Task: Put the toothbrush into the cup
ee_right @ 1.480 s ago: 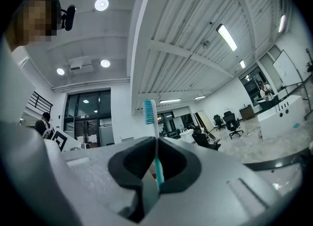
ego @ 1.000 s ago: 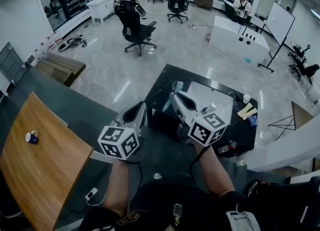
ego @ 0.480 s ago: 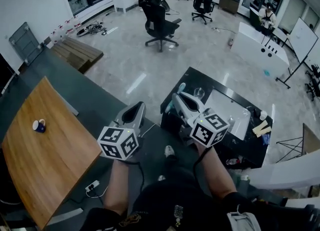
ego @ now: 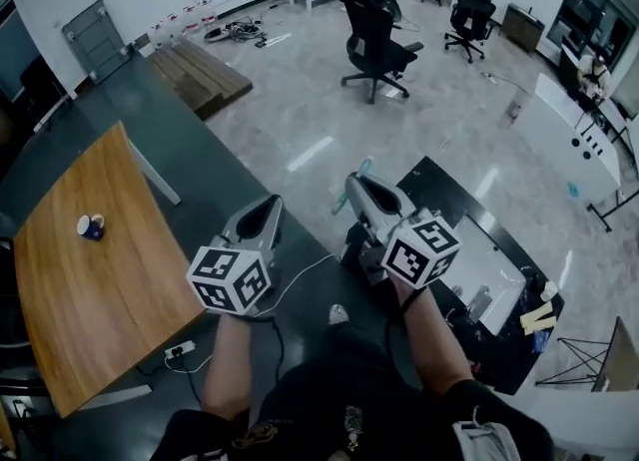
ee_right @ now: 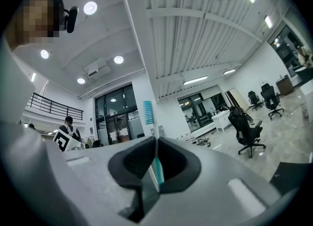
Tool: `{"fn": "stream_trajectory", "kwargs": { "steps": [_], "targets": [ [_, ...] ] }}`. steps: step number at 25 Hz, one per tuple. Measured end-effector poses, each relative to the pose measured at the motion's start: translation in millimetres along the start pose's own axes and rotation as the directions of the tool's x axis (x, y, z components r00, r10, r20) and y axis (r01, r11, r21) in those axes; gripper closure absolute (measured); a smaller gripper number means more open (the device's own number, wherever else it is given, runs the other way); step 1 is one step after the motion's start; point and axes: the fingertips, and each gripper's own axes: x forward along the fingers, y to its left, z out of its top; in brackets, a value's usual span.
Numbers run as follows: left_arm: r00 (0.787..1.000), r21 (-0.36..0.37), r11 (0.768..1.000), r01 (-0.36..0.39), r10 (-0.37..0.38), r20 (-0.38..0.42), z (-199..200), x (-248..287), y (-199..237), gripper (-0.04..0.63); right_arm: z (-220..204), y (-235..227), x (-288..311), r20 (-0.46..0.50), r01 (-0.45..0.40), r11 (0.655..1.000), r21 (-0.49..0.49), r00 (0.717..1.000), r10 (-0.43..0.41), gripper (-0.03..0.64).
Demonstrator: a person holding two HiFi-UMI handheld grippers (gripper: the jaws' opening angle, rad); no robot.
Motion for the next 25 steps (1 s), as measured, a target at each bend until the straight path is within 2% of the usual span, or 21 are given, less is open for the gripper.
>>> {"fn": "stream_trajectory", "kwargs": {
  "steps": [6,15,20,25],
  "targets": [
    [0.991,-0.005,0.991,-0.133,0.133,-0.010,12.9,28.7,37.3,0.588,-0.6,-28.2,57.7,-0.044,-0.112,0.993,0.037,0.993,0.113,0.594],
    [0.956,-0.022,0.955,-0.294,0.294,-0.004,32.9,48.6,91.5,0.588,-0.7,-41.9,136.4,-0.077,-0.254,0.963,0.088,0.962,0.261,0.594],
    [0.929,-0.055,0.928,-0.369,0.370,0.004,25.2,45.6,136.5,0.588,-18.4,-35.9,186.9,-0.106,-0.319,0.942,0.101,0.938,0.329,0.594],
    [0.898,-0.089,0.897,-0.433,0.438,0.043,34.4,30.9,205.8,0.588,-38.1,-7.8,256.2,-0.158,-0.379,0.921,0.090,0.907,0.389,0.594]
  ]
}}
